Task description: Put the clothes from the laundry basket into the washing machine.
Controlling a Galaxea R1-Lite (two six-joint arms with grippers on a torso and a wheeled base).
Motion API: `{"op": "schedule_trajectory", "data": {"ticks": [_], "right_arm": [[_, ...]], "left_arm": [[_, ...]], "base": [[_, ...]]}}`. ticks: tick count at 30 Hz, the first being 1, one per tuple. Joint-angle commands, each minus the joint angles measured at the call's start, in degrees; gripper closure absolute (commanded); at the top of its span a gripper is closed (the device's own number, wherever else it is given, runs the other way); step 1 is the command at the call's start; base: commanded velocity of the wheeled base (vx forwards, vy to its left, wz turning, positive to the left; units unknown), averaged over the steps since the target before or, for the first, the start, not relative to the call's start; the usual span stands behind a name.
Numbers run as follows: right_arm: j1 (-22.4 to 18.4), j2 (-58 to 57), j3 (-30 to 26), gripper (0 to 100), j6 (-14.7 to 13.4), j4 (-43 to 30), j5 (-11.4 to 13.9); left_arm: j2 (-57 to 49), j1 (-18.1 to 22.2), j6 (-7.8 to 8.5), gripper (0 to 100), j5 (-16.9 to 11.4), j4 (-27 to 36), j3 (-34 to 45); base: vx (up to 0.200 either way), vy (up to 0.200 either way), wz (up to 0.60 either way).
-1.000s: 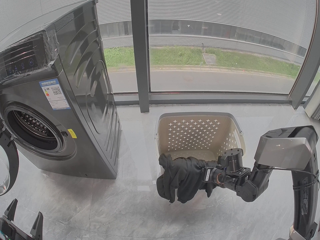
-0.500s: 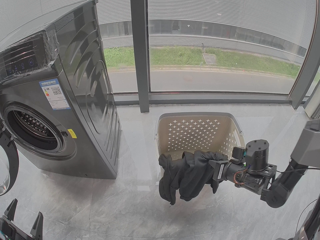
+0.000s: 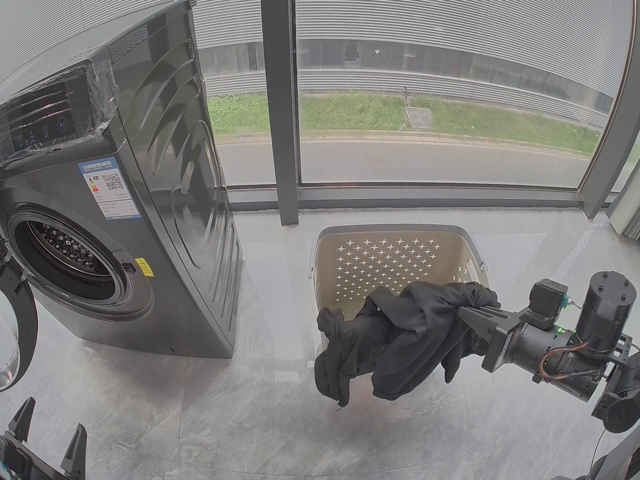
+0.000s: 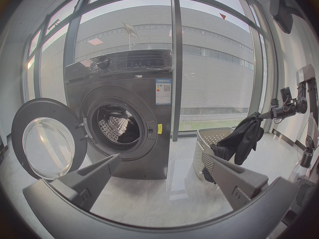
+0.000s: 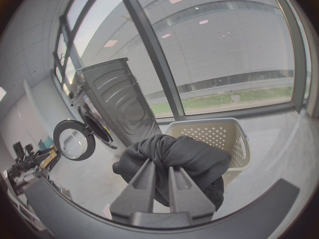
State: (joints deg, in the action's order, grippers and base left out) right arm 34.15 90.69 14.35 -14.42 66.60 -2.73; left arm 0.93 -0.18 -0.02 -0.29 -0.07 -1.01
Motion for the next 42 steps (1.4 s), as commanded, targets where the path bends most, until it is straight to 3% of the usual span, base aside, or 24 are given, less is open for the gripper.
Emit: {"op": "schedule_trajectory", "data": {"ticks": [1, 3, 15, 24, 26, 28, 29, 30, 37, 42], "right_arm": [[0.0, -7.7, -0.4, 100, 3.3, -1.9, 2.4], [0.2, -8.4, -0.7, 100, 3.3, -2.9, 3.5], [2.5, -10.6, -1.3, 100, 3.7, -3.5, 3.6], [2.2, -9.7, -0.2, 100, 3.7, -2.9, 2.5], [2.2, -9.2, 0.7, 100, 4.0, -3.1, -1.5], [2.2, -8.9, 1.0, 100, 4.0, -3.3, -2.7], [2.3, -8.6, 2.0, 100, 4.1, -3.6, -5.7], [2.4, -8.6, 2.2, 100, 4.1, -3.8, -6.9], [2.3, -8.5, 2.4, 100, 4.3, -3.9, -11.0], [2.3, -8.4, 2.6, 100, 4.3, -3.9, -11.0]], "left_arm": [[-0.9, 0.0, 0.11, 0, -0.1, 0.0, 0.8], [-0.9, 0.0, 0.2, 0, -0.1, 0.0, 0.8], [-0.9, 0.0, 0.2, 0, -0.1, 0.1, 0.8], [-0.9, 0.0, 0.2, 0, -0.1, 0.0, 0.8], [-0.9, 0.0, 0.2, 0, -0.1, 0.0, 0.8], [-0.9, 0.0, 0.2, 0, -0.1, 0.0, 0.8], [-0.9, 0.0, 0.2, 0, -0.1, 0.0, 0.8], [-0.9, 0.0, 0.2, 0, -0.1, 0.0, 0.8], [-0.9, 0.0, 0.2, 0, -0.1, 0.0, 0.8], [-0.9, 0.0, 0.2, 0, -0.1, 0.1, 0.8]], "base": [[0.0, 0.0, 0.0], [0.0, 0.0, 0.0], [0.0, 0.0, 0.0], [0.0, 0.0, 0.0], [0.0, 0.0, 0.0], [0.0, 0.0, 0.0], [0.0, 0.0, 0.0], [0.0, 0.0, 0.0], [0.0, 0.0, 0.0], [-0.04, 0.0, 0.0]]}}
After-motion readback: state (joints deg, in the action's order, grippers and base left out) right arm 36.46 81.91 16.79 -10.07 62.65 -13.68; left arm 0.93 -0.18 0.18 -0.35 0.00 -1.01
